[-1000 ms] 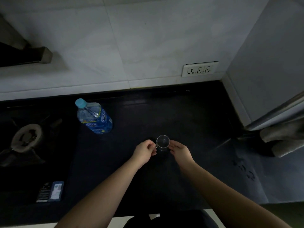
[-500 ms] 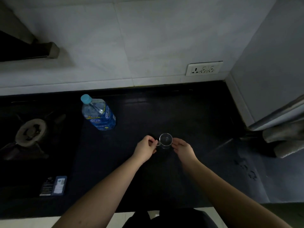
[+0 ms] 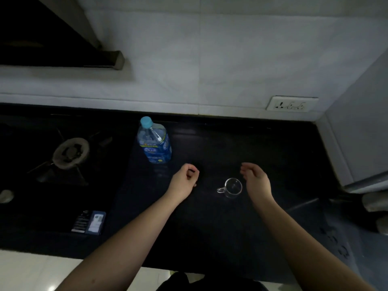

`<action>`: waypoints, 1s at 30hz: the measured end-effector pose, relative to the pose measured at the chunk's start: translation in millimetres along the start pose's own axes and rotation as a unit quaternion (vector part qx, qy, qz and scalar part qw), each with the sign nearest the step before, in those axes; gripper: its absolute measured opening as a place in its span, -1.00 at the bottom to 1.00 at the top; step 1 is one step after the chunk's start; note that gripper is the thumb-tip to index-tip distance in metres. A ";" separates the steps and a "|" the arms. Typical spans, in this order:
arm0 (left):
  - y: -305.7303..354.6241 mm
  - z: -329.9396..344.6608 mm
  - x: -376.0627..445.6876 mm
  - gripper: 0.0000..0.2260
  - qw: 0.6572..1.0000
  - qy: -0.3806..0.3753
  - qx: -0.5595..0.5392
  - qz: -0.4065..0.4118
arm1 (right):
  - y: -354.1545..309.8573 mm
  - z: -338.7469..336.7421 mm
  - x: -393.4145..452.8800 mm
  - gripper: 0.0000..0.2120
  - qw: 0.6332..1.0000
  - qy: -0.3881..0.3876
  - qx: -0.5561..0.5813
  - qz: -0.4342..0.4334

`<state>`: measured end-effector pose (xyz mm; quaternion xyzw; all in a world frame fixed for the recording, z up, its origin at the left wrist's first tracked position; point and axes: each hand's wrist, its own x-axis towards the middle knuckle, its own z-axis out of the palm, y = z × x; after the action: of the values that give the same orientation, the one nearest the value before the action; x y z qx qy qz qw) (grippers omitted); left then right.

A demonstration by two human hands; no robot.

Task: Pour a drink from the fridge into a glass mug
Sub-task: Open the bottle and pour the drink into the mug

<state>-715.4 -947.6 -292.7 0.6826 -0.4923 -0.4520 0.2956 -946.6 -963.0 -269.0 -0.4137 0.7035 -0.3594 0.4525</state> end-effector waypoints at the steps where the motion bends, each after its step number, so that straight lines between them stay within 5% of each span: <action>1: -2.2 -8.1 0.1 -0.90 1.000 0.016 0.000 0.011 | -7.4 5.5 1.3 -0.74 1.000 0.000 0.000 -0.006; 4: -11.7 -31.8 -1.4 -0.93 0.995 0.093 -0.002 0.037 | -28.2 27.4 3.1 -0.76 1.000 -0.015 0.006 -0.019; 8: -35.1 -66.8 -0.6 -0.73 0.966 0.257 0.021 0.036 | -51.8 62.8 -1.2 -0.75 0.998 -0.053 0.021 -0.034; 11: -46.7 -96.2 10.1 -0.68 0.956 0.294 0.016 0.010 | -69.2 91.4 -4.9 -0.77 0.995 -0.087 -0.003 -0.054; 16: -42.5 -131.5 38.3 0.00 0.979 0.202 -0.023 -0.008 | -108.2 141.6 -7.7 -0.78 0.987 -0.135 -0.004 -0.087; 19: -31.8 -146.2 57.1 0.16 0.992 0.113 -0.054 0.005 | -137.2 167.3 -11.4 -0.79 0.975 -0.184 -0.036 -0.122; 25: -23.8 -152.8 84.3 -0.01 0.992 -0.023 -0.125 0.012 | -173.8 198.0 -12.7 -0.56 0.939 -0.245 -0.172 -0.169; 30: -31.2 -144.4 82.7 -0.18 0.995 0.025 -0.084 0.039 | -180.7 201.8 -13.3 -0.56 0.919 -0.208 -0.249 -0.222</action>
<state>-562.9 -1020.6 -286.0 0.6467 -0.4717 -0.4626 0.3811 -708.4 -1049.5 -172.6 -0.7242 0.5504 -0.1697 0.3792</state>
